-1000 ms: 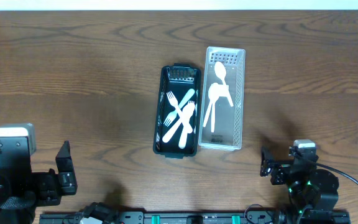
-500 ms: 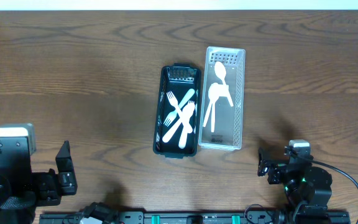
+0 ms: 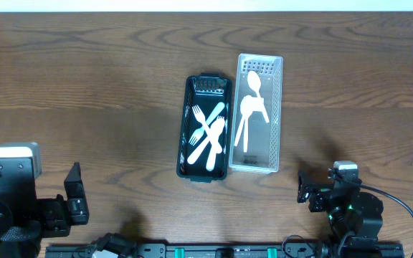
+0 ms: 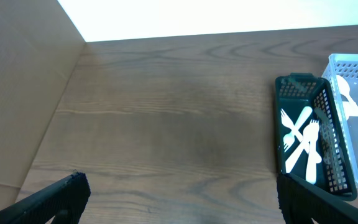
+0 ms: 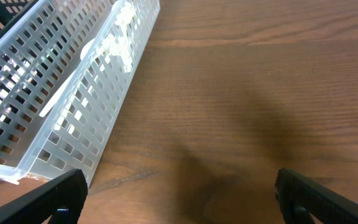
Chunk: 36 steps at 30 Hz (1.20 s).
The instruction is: Pack container
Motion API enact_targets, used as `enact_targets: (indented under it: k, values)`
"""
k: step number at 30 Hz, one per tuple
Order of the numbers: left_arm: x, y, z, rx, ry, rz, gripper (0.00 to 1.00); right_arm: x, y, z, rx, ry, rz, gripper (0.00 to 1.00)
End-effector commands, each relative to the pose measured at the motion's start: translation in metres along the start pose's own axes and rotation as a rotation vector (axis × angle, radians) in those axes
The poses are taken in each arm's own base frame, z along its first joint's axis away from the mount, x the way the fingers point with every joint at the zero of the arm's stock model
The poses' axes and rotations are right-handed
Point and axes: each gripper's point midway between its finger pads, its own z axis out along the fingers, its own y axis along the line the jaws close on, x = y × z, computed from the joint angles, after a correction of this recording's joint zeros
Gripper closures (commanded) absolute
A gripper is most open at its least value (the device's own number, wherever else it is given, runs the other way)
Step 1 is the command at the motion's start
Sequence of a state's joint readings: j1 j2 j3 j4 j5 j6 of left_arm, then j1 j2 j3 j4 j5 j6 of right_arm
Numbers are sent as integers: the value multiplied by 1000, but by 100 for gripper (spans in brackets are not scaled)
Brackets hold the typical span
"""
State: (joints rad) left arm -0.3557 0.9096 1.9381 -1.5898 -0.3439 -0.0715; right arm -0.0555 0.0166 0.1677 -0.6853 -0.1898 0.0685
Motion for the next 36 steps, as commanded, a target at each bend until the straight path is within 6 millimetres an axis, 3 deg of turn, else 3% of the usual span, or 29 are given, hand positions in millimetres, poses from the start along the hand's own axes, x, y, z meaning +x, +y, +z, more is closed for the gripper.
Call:
enact_targets:
  k: [1, 8, 11, 14, 17, 25, 36]
  values:
    - [-1, 2, 1, -13, 2, -6, 2, 0, 1, 0, -2, -5, 8, 1]
    - [4, 5, 8, -50, 16, 55, 2, 0, 1, 0, -2, -5, 8, 1]
    - [-4, 11, 18, -101, -38, -16, 2, 0, 1, 0, -2, -5, 8, 1]
    - [-12, 13, 37, -134, -124, -115, 2, 0, 1, 0, -2, -5, 8, 1]
    - [-7, 9, 66, -133, -180, -162, 2, 0, 1, 0, -2, -5, 8, 1]
    - [42, -4, 137, -115, -303, -263, 2, 0, 1, 0, -2, -5, 8, 1]
    - [125, -13, 176, -115, -304, -262, 2, 0, 1, 0, -2, -5, 8, 1]
